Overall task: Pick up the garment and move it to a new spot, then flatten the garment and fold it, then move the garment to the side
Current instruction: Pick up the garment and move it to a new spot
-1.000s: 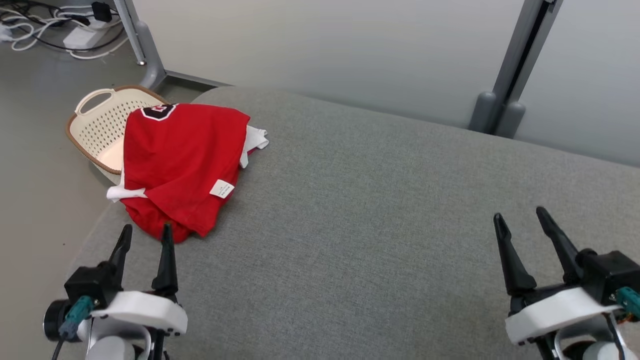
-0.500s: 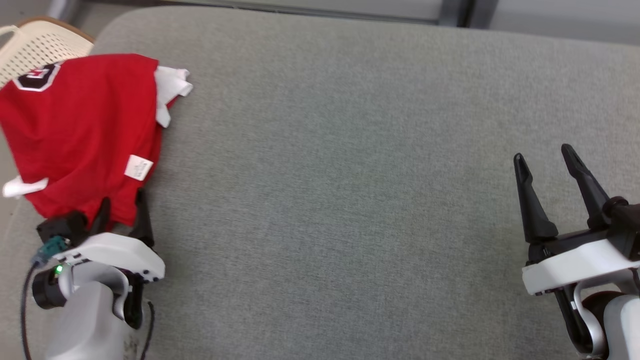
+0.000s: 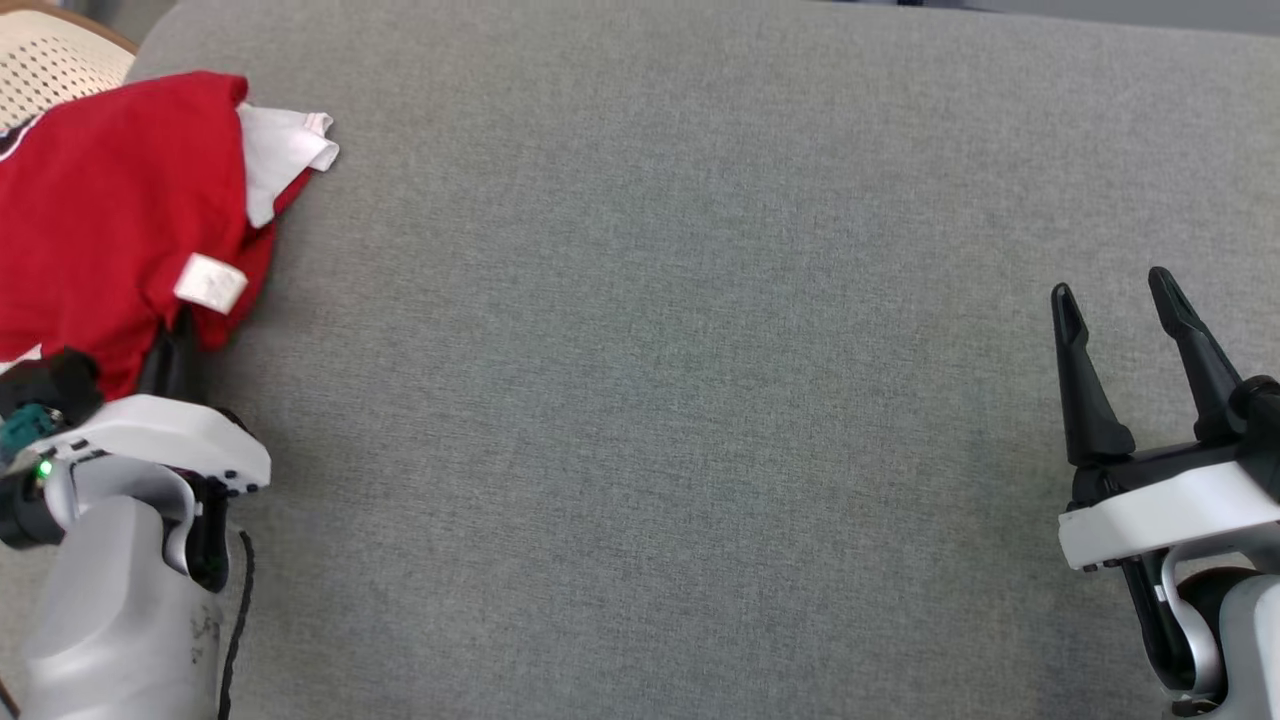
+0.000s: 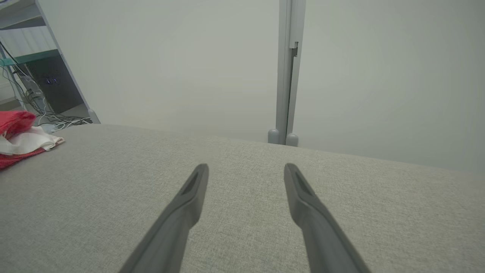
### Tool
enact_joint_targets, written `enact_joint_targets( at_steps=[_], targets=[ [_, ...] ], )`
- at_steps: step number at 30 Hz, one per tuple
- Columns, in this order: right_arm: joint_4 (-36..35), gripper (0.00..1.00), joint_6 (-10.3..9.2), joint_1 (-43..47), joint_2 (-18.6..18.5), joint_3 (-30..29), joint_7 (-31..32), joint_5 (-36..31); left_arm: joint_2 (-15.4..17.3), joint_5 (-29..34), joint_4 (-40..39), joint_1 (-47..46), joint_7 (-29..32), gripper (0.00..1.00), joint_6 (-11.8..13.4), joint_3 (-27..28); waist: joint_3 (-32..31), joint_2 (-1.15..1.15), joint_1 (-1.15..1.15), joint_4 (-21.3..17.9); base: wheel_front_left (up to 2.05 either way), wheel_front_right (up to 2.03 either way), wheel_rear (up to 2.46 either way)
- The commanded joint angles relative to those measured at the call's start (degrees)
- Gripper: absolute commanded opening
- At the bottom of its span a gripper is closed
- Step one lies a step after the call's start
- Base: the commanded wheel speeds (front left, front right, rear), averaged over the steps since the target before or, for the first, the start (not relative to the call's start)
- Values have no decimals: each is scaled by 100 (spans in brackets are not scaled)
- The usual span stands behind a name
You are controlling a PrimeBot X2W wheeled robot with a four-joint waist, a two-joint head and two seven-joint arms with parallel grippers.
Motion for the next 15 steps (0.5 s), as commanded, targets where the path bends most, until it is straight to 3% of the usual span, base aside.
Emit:
enact_joint_targets(
  at_steps=[1, 9, 15],
  targets=[
    [41, 100, -2, 64, 1, -22, -47, -5, 33, 80, -311, 134, -9, 0, -18, 70, -132, 0, 0, 43, 0, 0, 0],
    [232, 100, -2, 393, 169, -90, -177, 86, -77, 696, -2547, 1000, -11, 0, 73, 307, -891, 0, 0, 60, 0, 0, 0],
    [273, 100, -2, 668, 269, -89, -233, 127, -296, 1040, -4077, 1831, -11, 0, 98, 45, -1365, 0, 0, -80, 0, 0, 0]
  ],
)
